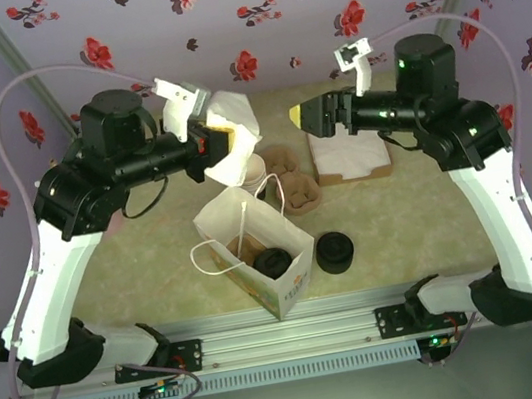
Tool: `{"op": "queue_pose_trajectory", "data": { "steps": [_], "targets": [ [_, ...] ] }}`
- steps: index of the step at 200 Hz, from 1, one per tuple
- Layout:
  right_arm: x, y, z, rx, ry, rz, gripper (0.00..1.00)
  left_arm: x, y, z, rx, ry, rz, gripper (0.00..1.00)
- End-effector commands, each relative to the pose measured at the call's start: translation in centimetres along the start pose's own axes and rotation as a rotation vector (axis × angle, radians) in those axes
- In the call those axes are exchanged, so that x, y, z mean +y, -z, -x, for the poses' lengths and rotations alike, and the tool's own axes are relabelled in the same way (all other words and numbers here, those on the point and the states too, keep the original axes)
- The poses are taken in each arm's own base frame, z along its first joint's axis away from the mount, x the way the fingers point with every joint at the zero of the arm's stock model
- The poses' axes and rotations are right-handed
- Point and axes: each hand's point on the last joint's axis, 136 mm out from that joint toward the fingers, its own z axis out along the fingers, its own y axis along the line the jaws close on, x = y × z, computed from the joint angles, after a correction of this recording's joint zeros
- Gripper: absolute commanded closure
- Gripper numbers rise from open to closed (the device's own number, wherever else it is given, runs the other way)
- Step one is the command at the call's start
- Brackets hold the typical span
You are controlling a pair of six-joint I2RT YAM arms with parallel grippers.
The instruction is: Pack the takeout coffee
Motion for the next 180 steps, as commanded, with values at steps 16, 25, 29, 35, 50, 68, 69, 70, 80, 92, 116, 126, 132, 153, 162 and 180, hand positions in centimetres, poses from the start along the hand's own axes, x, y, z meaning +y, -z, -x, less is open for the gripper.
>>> {"op": "queue_pose_trajectory", "data": {
  "steps": [16,25,29,35,50,68,69,70,80,92,116,126,132,153,162,180],
  "targets": [
    [-3.4,1.7,0.4,-0.089,-0.018,-0.189,0.03,0.9,2.3,-2.5,0.019,0.305,0.093,1.00],
    [-3.8,1.9,0.2,-0.089,-0.029,-0.204,0.02,0.6,2.8,-2.8,0.009,0.347,0.090,1.00],
    [-3.9,1.9,0.1,-0.088,-0.033,-0.209,0.02,0.5,3.0,-3.0,0.007,0.368,0.092,1.00],
    [-4.2,1.8,0.0,-0.085,-0.041,-0.215,0.01,0.4,3.4,-3.1,0.005,0.396,0.092,1.00],
    [-5.0,1.7,-0.5,-0.078,-0.067,-0.237,0.01,0.9,4.2,-3.8,0.007,0.482,0.142,1.00],
    [-5.9,1.8,-1.0,-0.073,-0.088,-0.270,0.01,1.9,5.0,-5.2,0.024,0.594,0.229,1.00],
    [-6.0,1.8,-1.0,-0.072,-0.090,-0.272,0.01,2.0,5.1,-5.3,0.026,0.602,0.236,1.00],
    [-6.0,1.8,-1.0,-0.071,-0.091,-0.273,0.01,2.1,5.2,-5.4,0.027,0.609,0.241,1.00],
    [-6.5,1.9,-1.3,-0.067,-0.100,-0.291,0.01,2.4,5.4,-6.0,0.043,0.655,0.269,1.00],
    [-7.2,2.0,-1.7,-0.061,-0.111,-0.315,0.01,2.5,5.6,-6.6,0.053,0.716,0.293,1.00],
    [-8.0,2.2,-2.3,-0.050,-0.128,-0.340,0.01,1.6,4.7,-7.2,0.087,0.777,0.277,1.00],
    [-8.2,2.2,-2.4,-0.047,-0.130,-0.342,0.01,1.1,4.1,-7.5,0.120,0.785,0.279,1.00],
    [-8.4,2.3,-2.5,-0.045,-0.131,-0.349,0.01,0.9,3.8,-7.9,0.145,0.793,0.289,1.00],
    [-8.8,2.3,-2.9,-0.036,-0.136,-0.361,0.01,0.3,2.6,-8.9,0.207,0.811,0.305,1.00],
    [-9.0,2.5,-3.0,-0.035,-0.137,-0.370,0.01,0.1,2.3,-9.4,0.233,0.821,0.315,1.00],
    [-9.2,2.7,-3.2,-0.034,-0.133,-0.377,0.01,0.0,2.0,-10.3,0.268,0.838,0.338,1.00]
  ]
}}
